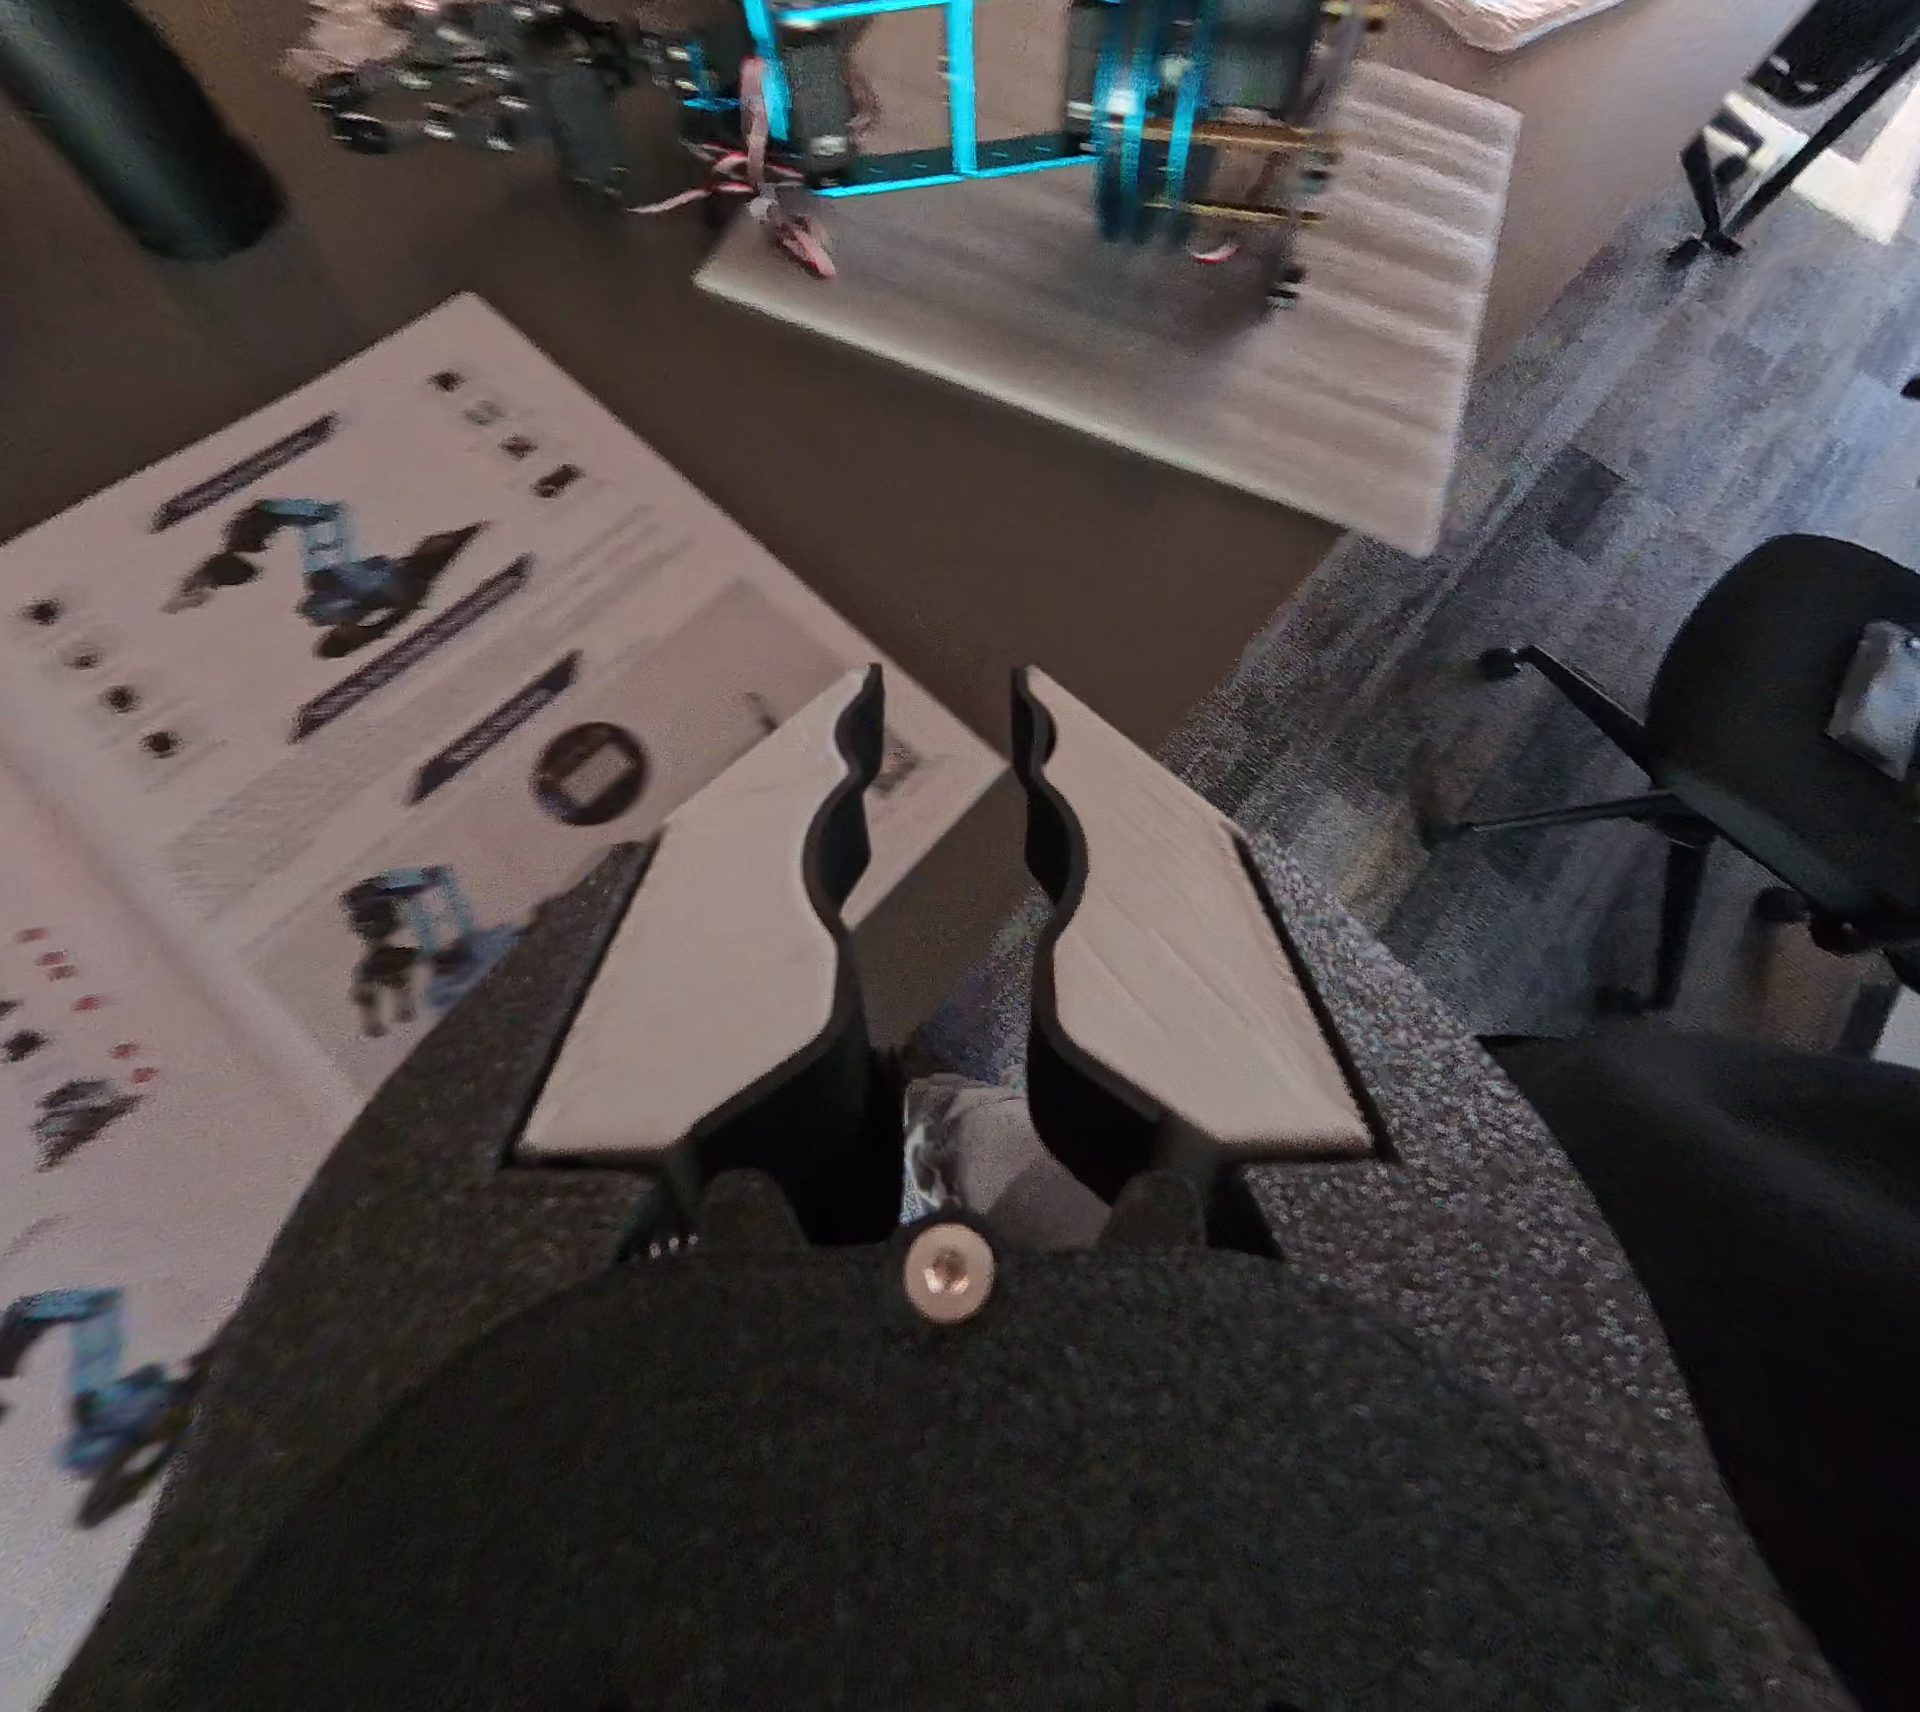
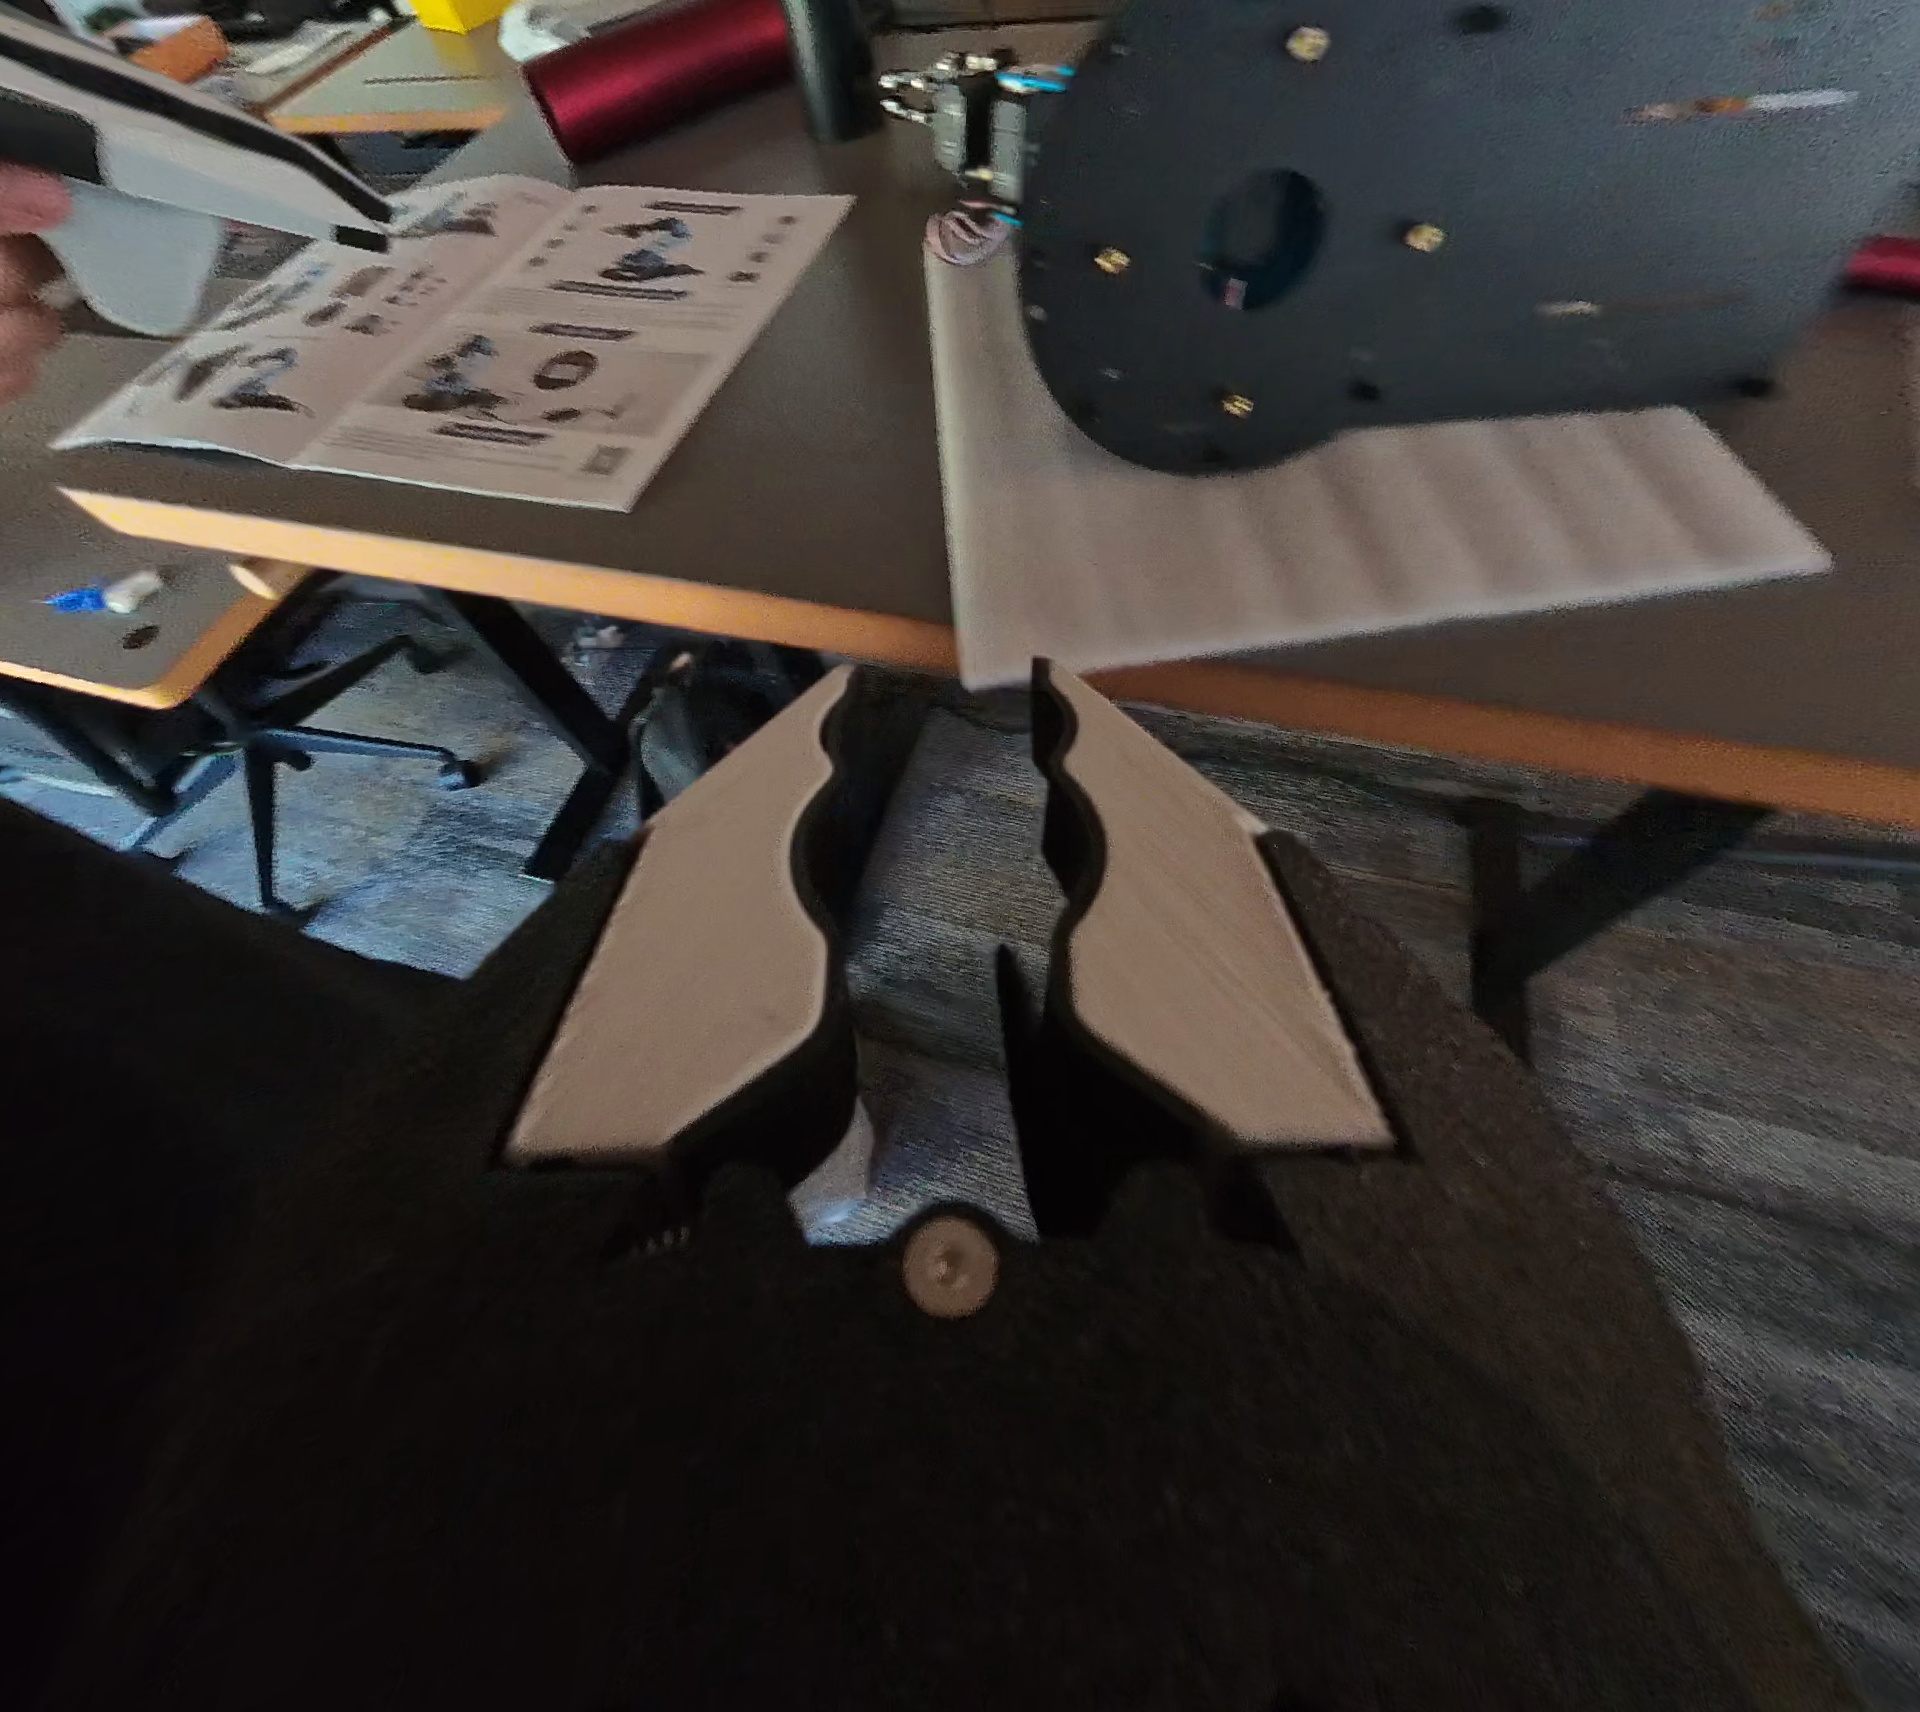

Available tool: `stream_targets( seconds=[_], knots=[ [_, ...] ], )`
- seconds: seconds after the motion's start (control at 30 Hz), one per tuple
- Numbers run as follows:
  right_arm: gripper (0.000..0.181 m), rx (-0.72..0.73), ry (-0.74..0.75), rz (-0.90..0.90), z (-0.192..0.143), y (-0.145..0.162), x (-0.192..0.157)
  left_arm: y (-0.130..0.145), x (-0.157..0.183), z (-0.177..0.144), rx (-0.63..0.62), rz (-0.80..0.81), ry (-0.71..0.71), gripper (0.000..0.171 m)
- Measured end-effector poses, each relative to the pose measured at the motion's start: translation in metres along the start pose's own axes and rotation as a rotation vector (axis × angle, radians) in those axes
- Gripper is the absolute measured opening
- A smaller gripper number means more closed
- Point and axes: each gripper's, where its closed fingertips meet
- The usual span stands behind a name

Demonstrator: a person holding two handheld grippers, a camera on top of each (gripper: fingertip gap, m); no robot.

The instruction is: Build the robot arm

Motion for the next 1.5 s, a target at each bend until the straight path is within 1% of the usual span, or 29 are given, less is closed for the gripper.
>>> stream_targets(
  seconds=[0.1, 0.23, 0.33, 0.47, 0.77, 0.9, 1.17, 1.37, 1.5],
  knots=[
    [0.030, 0.011, 0.066, 0.002, -0.033, 0.021, 0.031, -0.001, 0.048, 0.002, -0.043, 0.040, 0.002, 0.023],
    [0.030, 0.053, 0.073, 0.012, -0.062, 0.037, 0.057, -0.007, 0.095, -0.001, -0.062, 0.099, -0.017, 0.023],
    [0.030, 0.064, 0.070, 0.020, -0.074, 0.049, 0.071, -0.009, 0.122, -0.004, -0.072, 0.114, -0.018, 0.023],
    [0.030, 0.100, 0.031, 0.059, -0.082, 0.060, 0.079, -0.005, 0.146, -0.007, -0.092, 0.128, -0.034, 0.023],
    [0.030, 0.117, -0.057, 0.129, -0.082, 0.090, 0.084, 0.013, 0.182, -0.004, -0.186, 0.155, -0.065, 0.023],
    [0.030, 0.126, -0.065, 0.161, -0.086, 0.101, 0.088, 0.017, 0.193, -0.001, -0.220, 0.186, -0.079, 0.023],
    [0.030, 0.121, -0.045, 0.177, -0.097, 0.116, 0.097, 0.019, 0.206, -0.001, -0.238, 0.214, -0.082, 0.024],
    [0.030, 0.112, -0.025, 0.173, -0.105, 0.119, 0.100, 0.016, 0.214, 0.002, -0.228, 0.224, -0.066, 0.023],
    [0.030, 0.103, -0.016, 0.168, -0.110, 0.121, 0.101, 0.019, 0.214, 0.004, -0.230, 0.222, -0.061, 0.024]
  ],
)
Point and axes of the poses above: each gripper's, where its closed fingertips meet, z out along the fingers, y out of its underside, x = y × z across the jaws, and after that the axes turned 6 degrees about -x, right-handed
